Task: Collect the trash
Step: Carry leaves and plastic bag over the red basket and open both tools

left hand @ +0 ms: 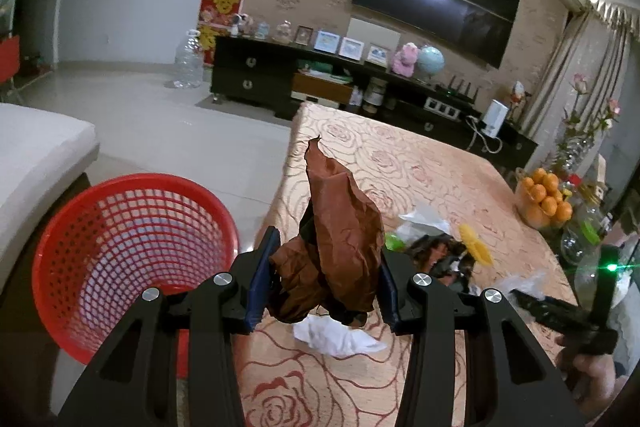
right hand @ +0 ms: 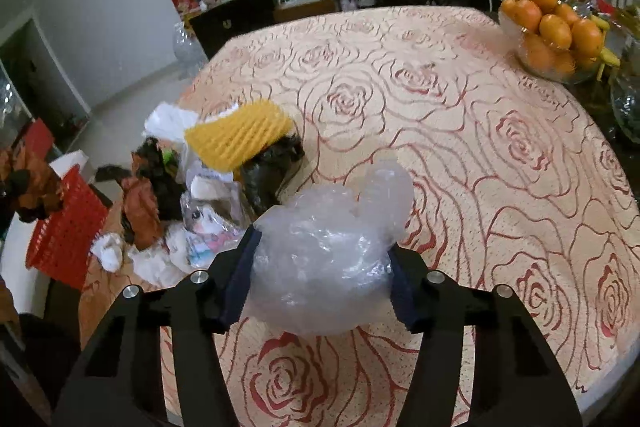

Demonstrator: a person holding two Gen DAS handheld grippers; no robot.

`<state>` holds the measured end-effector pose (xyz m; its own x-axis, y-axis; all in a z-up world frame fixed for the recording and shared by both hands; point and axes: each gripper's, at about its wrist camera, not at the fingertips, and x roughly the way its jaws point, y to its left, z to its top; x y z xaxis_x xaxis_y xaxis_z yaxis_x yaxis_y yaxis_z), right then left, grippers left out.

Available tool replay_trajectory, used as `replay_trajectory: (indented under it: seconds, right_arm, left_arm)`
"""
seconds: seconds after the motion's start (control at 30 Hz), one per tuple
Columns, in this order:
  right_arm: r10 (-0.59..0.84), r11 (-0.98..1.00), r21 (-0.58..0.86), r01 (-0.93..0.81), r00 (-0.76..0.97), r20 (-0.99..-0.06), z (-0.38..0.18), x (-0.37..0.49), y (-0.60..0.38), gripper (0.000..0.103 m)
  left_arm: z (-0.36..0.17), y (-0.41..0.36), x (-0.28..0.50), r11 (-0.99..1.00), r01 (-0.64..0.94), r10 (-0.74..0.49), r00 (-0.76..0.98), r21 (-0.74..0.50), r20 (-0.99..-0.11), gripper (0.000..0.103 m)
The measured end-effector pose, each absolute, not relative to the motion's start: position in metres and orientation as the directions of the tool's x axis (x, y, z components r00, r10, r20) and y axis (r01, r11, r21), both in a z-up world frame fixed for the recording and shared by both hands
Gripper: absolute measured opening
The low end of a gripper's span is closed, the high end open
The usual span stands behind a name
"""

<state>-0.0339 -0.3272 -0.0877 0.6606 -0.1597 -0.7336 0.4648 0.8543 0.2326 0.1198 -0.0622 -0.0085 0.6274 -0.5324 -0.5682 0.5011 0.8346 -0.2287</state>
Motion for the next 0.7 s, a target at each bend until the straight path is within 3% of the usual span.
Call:
replay_trajectory:
  seconds: [0.33,0.7]
  right_arm:
    - [-0.231,0.878,0.197,0.437,0.746,-0.625,-0.039,-0.035,-0.309,0.056]
    - [-0.060,0.962,0.191,0.195,0.835,-0.548,0.019,0.023,-0.248,0.056]
  left_arm:
    - [0.008,-0.040,0.121,0.881,0.439,-0.459,0.703,-0.176,-0.543,0.042]
    - [0.031,0.009,0.137,0.947,0.299,-0.315,0.793,-0.117,-0.522,0.042]
